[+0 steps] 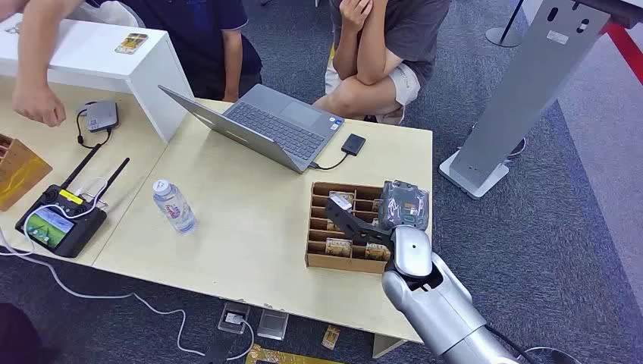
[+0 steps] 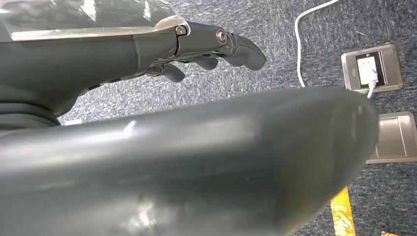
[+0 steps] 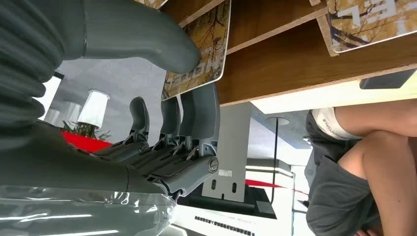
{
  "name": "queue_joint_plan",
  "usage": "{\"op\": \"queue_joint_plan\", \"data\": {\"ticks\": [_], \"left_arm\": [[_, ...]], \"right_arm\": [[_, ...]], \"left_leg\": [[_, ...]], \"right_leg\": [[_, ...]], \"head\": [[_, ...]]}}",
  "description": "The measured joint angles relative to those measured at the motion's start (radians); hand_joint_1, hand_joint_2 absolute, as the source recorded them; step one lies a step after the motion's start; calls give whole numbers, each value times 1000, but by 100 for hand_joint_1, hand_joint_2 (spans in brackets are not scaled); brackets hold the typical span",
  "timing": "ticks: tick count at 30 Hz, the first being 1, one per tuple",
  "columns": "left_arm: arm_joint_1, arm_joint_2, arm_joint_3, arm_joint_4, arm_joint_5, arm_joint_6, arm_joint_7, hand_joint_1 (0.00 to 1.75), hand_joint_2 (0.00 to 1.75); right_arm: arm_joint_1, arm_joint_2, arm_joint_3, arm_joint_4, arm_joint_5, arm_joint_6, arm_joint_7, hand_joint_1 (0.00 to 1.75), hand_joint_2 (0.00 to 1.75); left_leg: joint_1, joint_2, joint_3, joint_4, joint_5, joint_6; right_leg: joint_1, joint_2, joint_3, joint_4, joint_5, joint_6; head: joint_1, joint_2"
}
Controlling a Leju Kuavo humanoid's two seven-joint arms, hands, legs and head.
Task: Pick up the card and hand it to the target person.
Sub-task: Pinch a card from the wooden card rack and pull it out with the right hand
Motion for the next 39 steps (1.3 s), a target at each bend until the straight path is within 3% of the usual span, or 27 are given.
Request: {"op": "queue_joint_plan", "data": {"ticks": [11,18,24,39], "left_arm": [[0,0,4,2,-4,3,0,0,0],[0,0,13,3,-6,3,0,0,0],[1,-2,21,3,-6,3,-3,0,0],[2,-4,36,8,-6,13,-3,0,0]], "right_arm": [[-1,1,3,2,-5,0,-4,174,175],[0,6,3,-3,-14,-9,-11,174,175],[7,5,3,-33,-13,-14,-11,158,175],[10,-22,0,-215,-38,10,-19,161,175]], "left_leg": [[0,0,0,0,0,0],[0,0,1,0,0,0],[0,0,0,0,0,0],[0,0,-1,0,0,0]], "right_leg": [[0,0,0,0,0,0],[0,0,0,0,0,0],[0,0,0,0,0,0],[0,0,-1,0,0,0]], "head": [[0,0],[0,0],[0,0],[0,0]]}}
